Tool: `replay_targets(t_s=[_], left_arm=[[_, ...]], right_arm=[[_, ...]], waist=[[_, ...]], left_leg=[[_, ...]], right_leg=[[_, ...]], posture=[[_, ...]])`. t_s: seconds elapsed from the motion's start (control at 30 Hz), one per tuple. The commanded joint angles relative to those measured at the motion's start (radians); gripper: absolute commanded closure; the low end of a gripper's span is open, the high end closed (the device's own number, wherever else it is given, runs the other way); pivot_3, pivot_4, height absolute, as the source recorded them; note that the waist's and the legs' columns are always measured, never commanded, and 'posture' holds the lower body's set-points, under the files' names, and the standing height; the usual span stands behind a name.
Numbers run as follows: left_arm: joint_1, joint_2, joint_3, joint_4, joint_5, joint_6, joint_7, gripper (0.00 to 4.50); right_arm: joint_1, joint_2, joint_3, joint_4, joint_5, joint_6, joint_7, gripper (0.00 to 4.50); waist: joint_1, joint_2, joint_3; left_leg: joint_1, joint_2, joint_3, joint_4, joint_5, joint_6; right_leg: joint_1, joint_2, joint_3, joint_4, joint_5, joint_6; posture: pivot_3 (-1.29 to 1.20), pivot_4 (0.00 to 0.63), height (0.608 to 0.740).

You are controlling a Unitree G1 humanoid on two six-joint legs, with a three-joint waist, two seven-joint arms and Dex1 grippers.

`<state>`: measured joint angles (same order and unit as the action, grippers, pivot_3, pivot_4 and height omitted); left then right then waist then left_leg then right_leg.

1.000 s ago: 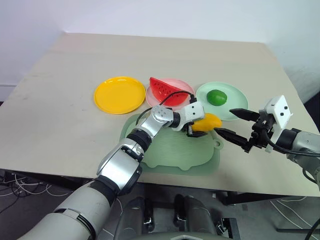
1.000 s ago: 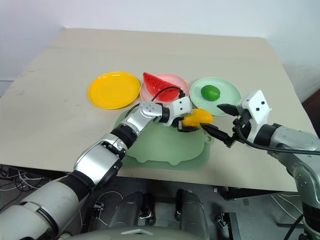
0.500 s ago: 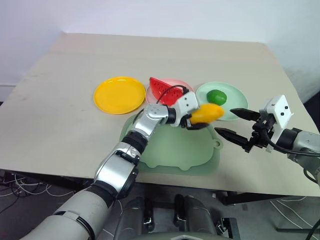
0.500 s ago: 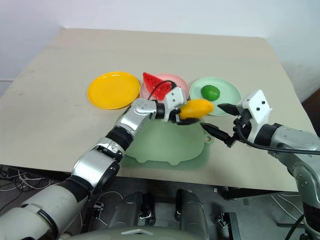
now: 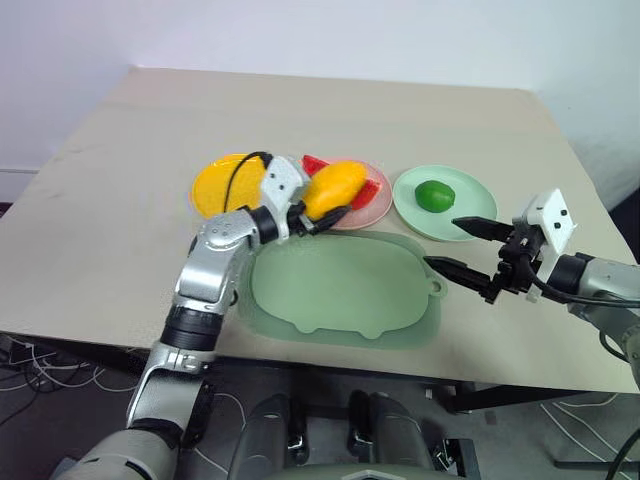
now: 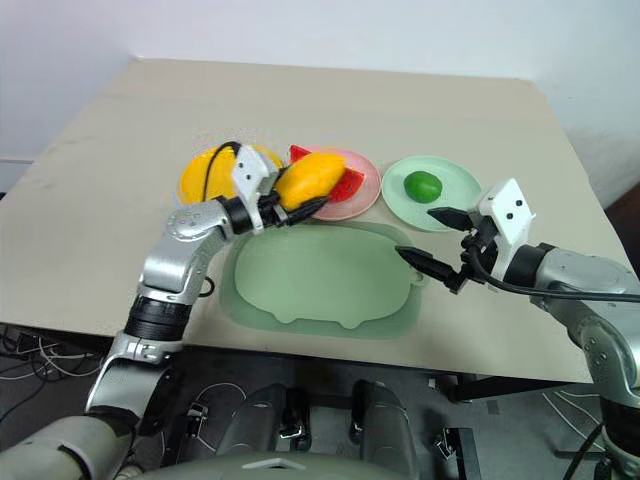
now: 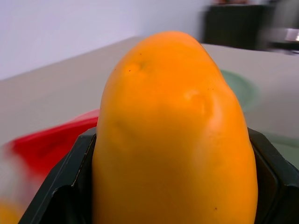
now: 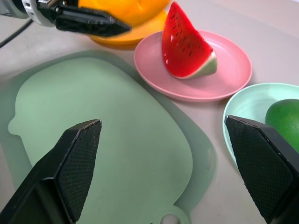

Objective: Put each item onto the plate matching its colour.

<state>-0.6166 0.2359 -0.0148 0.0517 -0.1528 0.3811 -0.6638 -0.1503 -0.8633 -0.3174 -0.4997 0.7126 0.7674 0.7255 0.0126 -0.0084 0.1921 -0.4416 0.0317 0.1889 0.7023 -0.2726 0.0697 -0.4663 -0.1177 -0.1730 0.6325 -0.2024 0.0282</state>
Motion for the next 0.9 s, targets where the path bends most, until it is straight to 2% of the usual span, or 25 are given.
replay_targets(t_s=[0.03, 0.2, 0.33, 0.47, 0.67, 0.77, 0.9], left_arm=[[0.023, -0.004, 0.041, -0.047, -0.007, 0.047, 0.102, 1.16], [0.020, -0.008, 0.029, 0.025, -0.010, 0.000, 0.120, 1.16], [0.034, 0.024, 0.035, 0.071, -0.029, -0.038, 0.066, 1.16], [0.042, 0.060, 0.062, 0.119, -0.019, -0.065, 0.085, 1.16], [-0.015, 0.090, 0.158, 0.198, -0.003, -0.053, 0.259, 1.16], [-0.081, 0.089, 0.203, 0.292, -0.009, -0.011, 0.357, 1.16], [-0.193, 0.091, 0.212, 0.453, -0.005, -0.014, 0.394, 1.16]], right_arm=[[-0.051, 0.000, 0.013, 0.022, -0.010, -0.034, 0.015, 0.00], [-0.093, -0.004, 0.045, 0.065, -0.028, -0.055, 0.040, 0.00], [-0.110, -0.007, 0.057, 0.076, -0.034, -0.059, 0.054, 0.00], [-0.106, -0.010, 0.065, 0.080, -0.050, -0.066, 0.066, 0.00], [-0.093, -0.006, 0.059, 0.070, -0.056, -0.065, 0.067, 0.00], [-0.093, -0.004, 0.058, 0.072, -0.060, -0.066, 0.067, 0.00], [-0.101, -0.003, 0.062, 0.077, -0.065, -0.067, 0.067, 0.00]], waist=[[-0.001, 0.000, 0.000], [0.001, 0.000, 0.000], [-0.001, 0.000, 0.000], [-0.002, 0.000, 0.000], [0.001, 0.000, 0.000], [0.002, 0.000, 0.000], [0.001, 0.000, 0.000]], left_leg=[[0.000, 0.000, 0.000, 0.000, 0.002, -0.003], [0.000, 0.000, 0.000, 0.000, 0.002, -0.004], [0.000, 0.000, 0.000, 0.000, 0.002, -0.004], [0.000, 0.000, 0.000, 0.000, 0.002, -0.004], [-0.001, 0.000, 0.000, 0.000, 0.002, -0.004], [-0.001, 0.000, 0.000, 0.000, 0.002, -0.004], [-0.001, 0.000, 0.001, 0.000, 0.002, -0.004]], right_leg=[[0.000, 0.000, 0.000, 0.000, 0.000, 0.000], [0.000, 0.000, 0.000, 0.000, 0.003, -0.003], [-0.001, 0.000, 0.000, 0.000, 0.003, -0.003], [-0.001, 0.000, 0.000, 0.000, 0.003, -0.003], [-0.001, 0.000, 0.000, 0.000, 0.003, -0.003], [-0.001, 0.000, 0.000, 0.000, 0.003, -0.003], [-0.001, 0.000, 0.000, 0.000, 0.004, 0.000]], posture=[[0.00, 0.150, 0.696], [0.00, 0.150, 0.696], [0.00, 0.150, 0.696], [0.00, 0.150, 0.696], [0.00, 0.150, 0.696], [0.00, 0.150, 0.696], [0.00, 0.150, 0.696]])
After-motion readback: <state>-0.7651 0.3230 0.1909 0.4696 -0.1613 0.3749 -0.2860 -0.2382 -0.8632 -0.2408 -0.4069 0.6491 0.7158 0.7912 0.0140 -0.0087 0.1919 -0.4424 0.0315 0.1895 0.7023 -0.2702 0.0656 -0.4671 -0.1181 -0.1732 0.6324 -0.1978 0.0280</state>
